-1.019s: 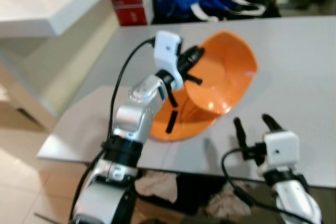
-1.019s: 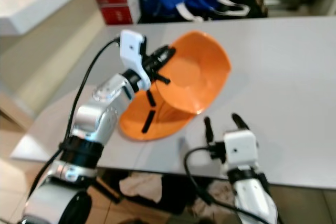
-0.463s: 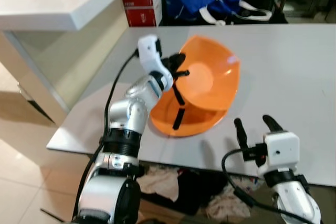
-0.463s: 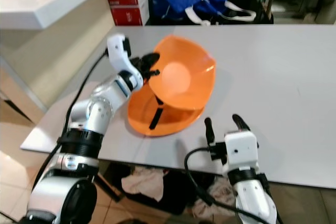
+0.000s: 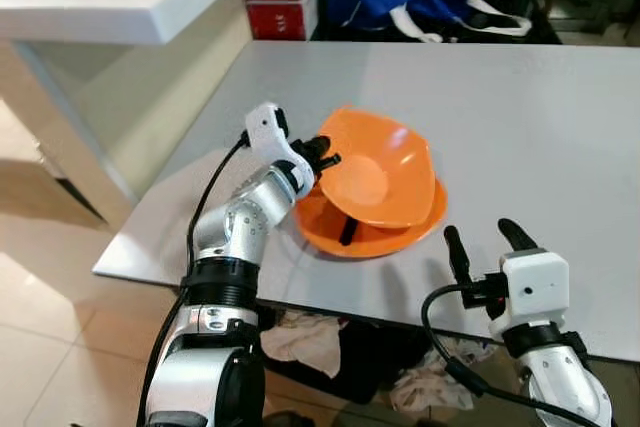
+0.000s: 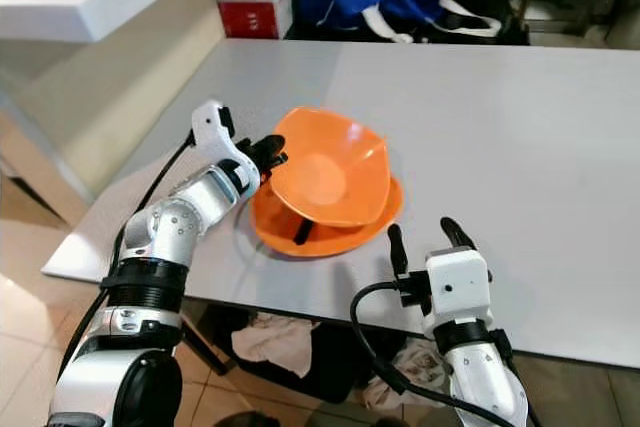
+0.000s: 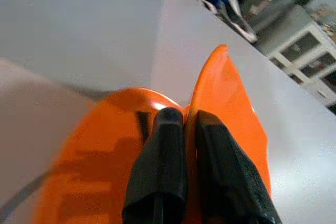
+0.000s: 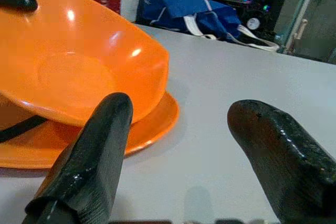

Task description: Setting the table

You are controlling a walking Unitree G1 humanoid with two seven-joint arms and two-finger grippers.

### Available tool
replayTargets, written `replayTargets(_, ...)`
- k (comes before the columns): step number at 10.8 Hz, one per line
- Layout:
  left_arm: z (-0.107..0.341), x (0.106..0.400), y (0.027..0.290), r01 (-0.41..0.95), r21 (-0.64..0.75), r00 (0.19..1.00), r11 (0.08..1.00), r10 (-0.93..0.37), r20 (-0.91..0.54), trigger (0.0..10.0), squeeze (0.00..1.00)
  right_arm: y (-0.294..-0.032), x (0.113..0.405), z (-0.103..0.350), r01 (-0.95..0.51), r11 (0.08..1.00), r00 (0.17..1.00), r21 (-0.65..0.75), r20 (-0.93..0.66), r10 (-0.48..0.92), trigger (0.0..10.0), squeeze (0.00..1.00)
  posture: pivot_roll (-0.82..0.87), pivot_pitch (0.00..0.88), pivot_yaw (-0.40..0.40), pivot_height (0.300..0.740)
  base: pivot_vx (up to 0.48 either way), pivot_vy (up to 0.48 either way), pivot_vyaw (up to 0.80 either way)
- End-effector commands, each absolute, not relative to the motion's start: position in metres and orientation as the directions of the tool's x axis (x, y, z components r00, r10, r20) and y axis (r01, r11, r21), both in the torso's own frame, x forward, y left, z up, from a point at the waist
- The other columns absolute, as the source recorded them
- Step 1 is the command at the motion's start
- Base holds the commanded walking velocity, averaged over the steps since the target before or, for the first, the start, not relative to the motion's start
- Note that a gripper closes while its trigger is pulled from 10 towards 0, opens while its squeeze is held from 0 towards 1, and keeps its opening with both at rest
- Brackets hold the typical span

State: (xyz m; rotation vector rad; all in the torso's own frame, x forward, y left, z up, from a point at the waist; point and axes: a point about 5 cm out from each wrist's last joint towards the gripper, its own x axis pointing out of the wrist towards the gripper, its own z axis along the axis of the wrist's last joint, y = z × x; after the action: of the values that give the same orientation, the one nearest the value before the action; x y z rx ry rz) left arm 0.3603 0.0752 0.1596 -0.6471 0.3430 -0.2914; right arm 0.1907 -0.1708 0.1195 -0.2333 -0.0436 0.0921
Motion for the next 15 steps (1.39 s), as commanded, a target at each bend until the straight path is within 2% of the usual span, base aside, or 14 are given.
replayTargets(1, 0.159, 0.357, 0.067, 0.139, -0.651, 0.899, 0.746, -0.371, -0.233, 0.0, 0.0, -0.169, 0.191, 0.121, -0.105, 0.968, 0.993, -0.229, 0.03, 0.115, 10.0, 0.0, -0.12, 0.0, 0.099, 0.723, 0.0, 0.0, 0.0)
replayTargets(6, 0.156, 0.354, 0.064, 0.127, -0.665, 0.883, 0.736, -0.39, -0.263, 0.0, 0.0, -0.168, 0.192, 0.121, -0.115, 0.966, 0.992, -0.231, 0.027, 0.124, 10.0, 0.0, -0.12, 0.0, 0.093, 0.723, 0.0, 0.0, 0.0)
replayTargets(7, 0.154, 0.353, 0.063, 0.123, -0.665, 0.877, 0.737, -0.395, -0.275, 10.0, 0.0, -0.168, 0.191, 0.121, -0.117, 0.966, 0.992, -0.232, 0.026, 0.126, 10.0, 0.0, -0.12, 0.0, 0.094, 0.723, 0.0, 0.0, 0.0)
replayTargets(8, 0.152, 0.353, 0.062, 0.119, -0.66, 0.874, 0.741, -0.394, -0.285, 10.0, 0.0, -0.168, 0.191, 0.121, -0.118, 0.966, 0.992, -0.232, 0.025, 0.127, 10.0, 0.0, -0.12, 0.0, 0.093, 0.723, 0.0, 0.0, 0.0)
replayTargets(9, 0.151, 0.352, 0.062, 0.119, -0.658, 0.871, 0.744, -0.396, -0.29, 10.0, 0.2, -0.168, 0.191, 0.121, -0.119, 0.965, 0.991, -0.232, 0.024, 0.128, 10.0, 0.0, -0.12, 0.0, 0.093, 0.723, 0.0, 0.0, 0.0)
replayTargets(10, 0.147, 0.352, 0.06, 0.12, -0.651, 0.863, 0.749, -0.403, -0.305, 10.0, 0.83, -0.168, 0.191, 0.121, -0.12, 0.965, 0.991, -0.232, 0.023, 0.129, 10.0, 0.0, -0.12, 0.0, 0.093, 0.723, 0.0, 0.0, 0.0)
replayTargets(11, 0.143, 0.35, 0.06, 0.113, -0.647, 0.853, 0.754, -0.408, -0.327, 10.0, 1.0, -0.168, 0.191, 0.121, -0.121, 0.965, 0.991, -0.233, 0.021, 0.129, 10.0, 0.0, -0.12, 0.0, 0.093, 0.723, 0.0, 0.0, 0.0)
replayTargets(15, 0.141, 0.35, 0.061, 0.103, -0.64, 0.856, 0.762, -0.396, -0.333, 10.0, 1.0, -0.168, 0.19, 0.12, -0.123, 0.965, 0.991, -0.233, 0.017, 0.131, 10.0, 0.0, -0.12, 0.0, 0.092, 0.723, 0.0, 0.0, 0.0)
